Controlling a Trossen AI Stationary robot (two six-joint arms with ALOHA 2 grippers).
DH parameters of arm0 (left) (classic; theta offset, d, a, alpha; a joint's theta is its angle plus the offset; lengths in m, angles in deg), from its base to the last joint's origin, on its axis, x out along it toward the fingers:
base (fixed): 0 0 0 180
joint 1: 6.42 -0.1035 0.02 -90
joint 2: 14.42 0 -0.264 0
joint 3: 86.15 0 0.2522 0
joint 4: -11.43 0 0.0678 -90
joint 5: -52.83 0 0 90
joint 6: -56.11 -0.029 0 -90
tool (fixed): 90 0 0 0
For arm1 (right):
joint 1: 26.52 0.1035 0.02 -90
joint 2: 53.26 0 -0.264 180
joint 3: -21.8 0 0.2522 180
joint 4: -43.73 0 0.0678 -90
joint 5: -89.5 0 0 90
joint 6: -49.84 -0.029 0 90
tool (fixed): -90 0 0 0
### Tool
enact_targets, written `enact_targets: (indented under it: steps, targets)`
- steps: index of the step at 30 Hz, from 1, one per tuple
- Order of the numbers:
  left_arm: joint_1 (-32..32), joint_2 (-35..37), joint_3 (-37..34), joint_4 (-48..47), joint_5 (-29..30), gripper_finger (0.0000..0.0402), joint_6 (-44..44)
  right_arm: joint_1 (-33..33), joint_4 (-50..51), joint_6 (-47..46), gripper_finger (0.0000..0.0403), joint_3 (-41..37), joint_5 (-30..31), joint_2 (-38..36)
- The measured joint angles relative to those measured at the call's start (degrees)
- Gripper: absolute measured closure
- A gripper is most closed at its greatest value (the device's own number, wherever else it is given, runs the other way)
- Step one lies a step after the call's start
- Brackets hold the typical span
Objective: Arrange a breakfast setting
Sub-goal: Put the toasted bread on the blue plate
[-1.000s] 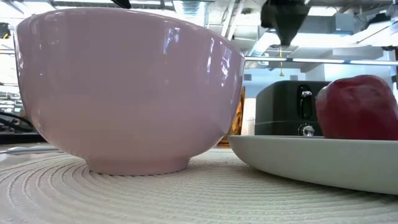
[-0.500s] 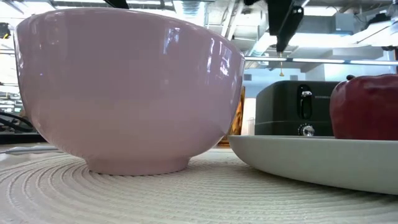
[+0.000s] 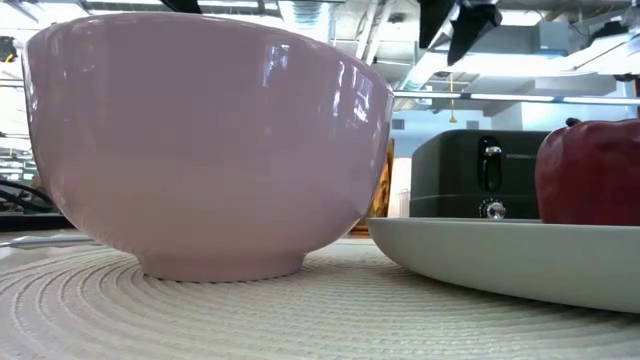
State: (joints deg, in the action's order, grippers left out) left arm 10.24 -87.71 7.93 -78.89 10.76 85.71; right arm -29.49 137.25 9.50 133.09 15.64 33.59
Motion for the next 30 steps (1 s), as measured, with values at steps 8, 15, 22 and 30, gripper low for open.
enact_targets:
  steps: [8, 15, 22, 30]
  targets:
    - [0.00, 0.00, 0.00, -0.04, -3.22, 0.0262, -0.23, -6.48, 0.69, 4.92, 0.0016, -0.01, 0.07, 2.20]
    - [0.00, 0.00, 0.00, -0.96, -4.99, 0.0262, -3.32, -16.12, -0.86, 9.18, 0.0038, -0.01, 1.99, 3.32]
    - [0.01, 0.01, 0.00, -2.23, -4.67, 0.0262, -7.55, -25.71, -4.44, 11.32, 0.0055, 0.01, 1.36, 4.44]
    - [0.02, 0.01, 0.00, 0.10, -4.14, 0.0262, -9.61, -30.97, -3.47, 11.76, 0.0058, -0.05, -5.73, 4.39]
